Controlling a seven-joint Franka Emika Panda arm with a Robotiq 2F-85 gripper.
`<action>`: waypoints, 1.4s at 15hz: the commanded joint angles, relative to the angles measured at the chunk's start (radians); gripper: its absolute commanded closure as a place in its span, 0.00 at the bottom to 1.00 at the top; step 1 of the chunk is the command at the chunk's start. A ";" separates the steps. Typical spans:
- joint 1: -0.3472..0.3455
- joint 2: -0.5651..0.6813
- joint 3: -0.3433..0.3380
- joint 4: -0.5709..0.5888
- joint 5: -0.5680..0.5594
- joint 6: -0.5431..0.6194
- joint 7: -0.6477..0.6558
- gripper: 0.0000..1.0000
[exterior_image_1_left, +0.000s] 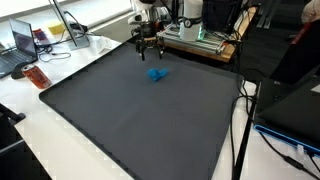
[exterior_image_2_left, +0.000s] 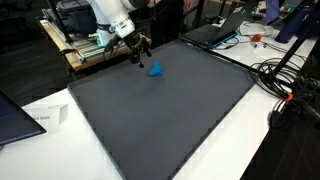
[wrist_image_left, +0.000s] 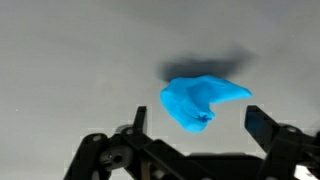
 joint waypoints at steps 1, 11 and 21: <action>0.028 -0.022 0.026 -0.024 0.080 0.051 0.085 0.00; 0.103 -0.040 0.103 -0.024 0.346 0.207 0.244 0.00; 0.160 -0.019 0.197 -0.021 0.367 0.244 0.625 0.00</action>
